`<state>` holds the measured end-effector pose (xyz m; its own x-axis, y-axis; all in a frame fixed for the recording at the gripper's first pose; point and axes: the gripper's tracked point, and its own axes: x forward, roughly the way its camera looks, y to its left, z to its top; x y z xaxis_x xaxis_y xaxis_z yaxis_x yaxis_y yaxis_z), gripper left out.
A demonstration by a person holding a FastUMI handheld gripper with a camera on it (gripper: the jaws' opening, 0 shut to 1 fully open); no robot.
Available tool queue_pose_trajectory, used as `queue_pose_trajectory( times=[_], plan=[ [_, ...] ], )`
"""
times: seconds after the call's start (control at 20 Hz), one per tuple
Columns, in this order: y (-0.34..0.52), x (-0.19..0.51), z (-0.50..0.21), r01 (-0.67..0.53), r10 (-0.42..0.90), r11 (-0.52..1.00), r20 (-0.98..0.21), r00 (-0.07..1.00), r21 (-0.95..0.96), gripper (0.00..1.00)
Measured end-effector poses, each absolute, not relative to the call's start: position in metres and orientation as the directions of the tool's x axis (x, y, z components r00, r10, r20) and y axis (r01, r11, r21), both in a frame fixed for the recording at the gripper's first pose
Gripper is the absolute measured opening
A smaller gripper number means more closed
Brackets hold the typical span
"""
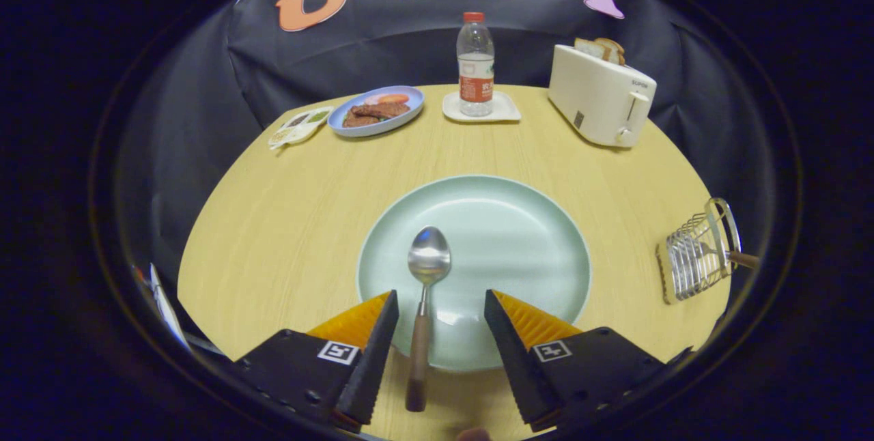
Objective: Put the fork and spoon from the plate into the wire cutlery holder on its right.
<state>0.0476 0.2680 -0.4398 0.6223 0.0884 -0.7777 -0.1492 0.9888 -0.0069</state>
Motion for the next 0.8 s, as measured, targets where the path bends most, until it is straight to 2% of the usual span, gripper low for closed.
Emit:
queue_pose_trajectory(
  times=[0.1,0.2,0.3,0.45,0.5,0.55,0.6,0.65,0.8],
  plan=[
    [0.27,0.046,-0.447,-0.147,0.093,0.989,-0.791,0.605,0.004,0.74],
    [0.271,0.044,-0.453,-0.139,0.092,0.99,-0.802,0.59,0.012,0.6],
    [0.272,0.041,-0.457,-0.139,0.091,0.99,-0.812,0.577,0.012,0.55],
    [0.269,0.039,-0.465,-0.117,0.079,0.993,-0.835,0.544,0.017,0.18],
    [0.272,0.038,-0.461,-0.107,0.074,0.994,-0.841,0.536,0.02,0.18],
    [0.269,0.041,-0.462,-0.105,0.081,0.994,-0.843,0.532,0.029,0.07],
    [0.269,0.038,-0.461,-0.099,0.084,0.994,-0.85,0.521,0.037,0.06],
    [0.27,0.038,-0.458,-0.101,0.086,0.994,-0.855,0.511,0.04,0.01],
    [0.265,0.039,-0.446,-0.104,0.088,0.994,-0.864,0.496,0.042,0.01]
  ],
)
